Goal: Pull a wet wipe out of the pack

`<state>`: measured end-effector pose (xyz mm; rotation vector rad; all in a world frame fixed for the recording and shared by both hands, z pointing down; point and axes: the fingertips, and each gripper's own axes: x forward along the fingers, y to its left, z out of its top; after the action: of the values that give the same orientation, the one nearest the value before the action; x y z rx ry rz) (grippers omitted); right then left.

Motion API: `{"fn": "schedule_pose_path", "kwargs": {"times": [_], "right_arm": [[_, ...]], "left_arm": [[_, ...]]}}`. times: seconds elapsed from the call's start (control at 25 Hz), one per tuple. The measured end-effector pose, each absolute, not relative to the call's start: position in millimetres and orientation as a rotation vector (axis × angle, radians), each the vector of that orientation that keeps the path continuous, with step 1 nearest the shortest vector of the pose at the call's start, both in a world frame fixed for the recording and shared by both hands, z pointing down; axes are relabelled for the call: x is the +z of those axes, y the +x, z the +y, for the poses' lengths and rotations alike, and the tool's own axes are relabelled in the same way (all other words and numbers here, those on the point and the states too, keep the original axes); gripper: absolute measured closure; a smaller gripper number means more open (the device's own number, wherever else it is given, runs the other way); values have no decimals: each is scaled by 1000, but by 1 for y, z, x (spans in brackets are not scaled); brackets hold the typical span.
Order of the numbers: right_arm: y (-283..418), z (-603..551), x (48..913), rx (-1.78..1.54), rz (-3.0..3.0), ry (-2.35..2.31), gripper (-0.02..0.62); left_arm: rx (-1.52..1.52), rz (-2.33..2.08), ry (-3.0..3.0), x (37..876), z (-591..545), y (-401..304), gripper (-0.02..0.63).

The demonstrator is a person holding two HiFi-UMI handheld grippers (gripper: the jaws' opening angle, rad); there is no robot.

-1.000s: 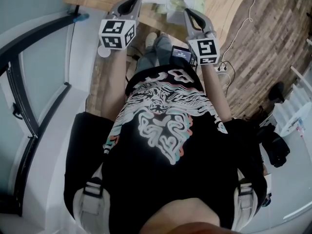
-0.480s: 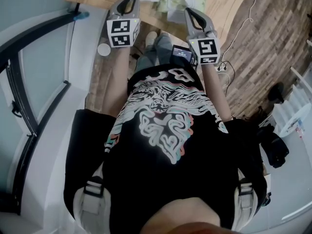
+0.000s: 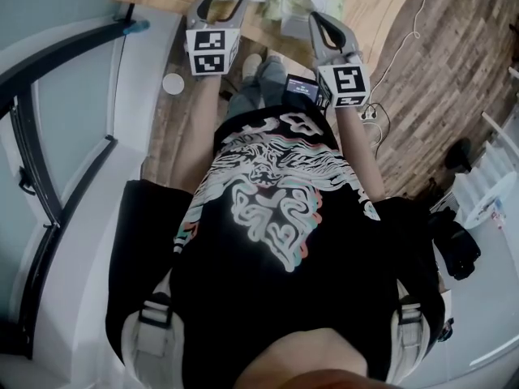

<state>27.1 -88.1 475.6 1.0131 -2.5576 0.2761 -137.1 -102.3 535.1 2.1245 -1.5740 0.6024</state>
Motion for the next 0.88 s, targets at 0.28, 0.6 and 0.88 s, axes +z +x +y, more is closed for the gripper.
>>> {"fn": "schedule_pose_path", "kwargs": {"times": [0.28, 0.6, 0.88], "right_arm": [[28, -86, 470, 255, -2544, 1038, 597], [23, -85, 449, 218, -2552, 1076, 597], [25, -82, 431, 208, -2551, 1120, 597]], "left_arm": [[556, -1587, 2158, 525, -105, -141, 316], [552, -1605, 2250, 488, -103, -137, 452], [592, -1545, 2361, 454, -91, -125, 617]]}}
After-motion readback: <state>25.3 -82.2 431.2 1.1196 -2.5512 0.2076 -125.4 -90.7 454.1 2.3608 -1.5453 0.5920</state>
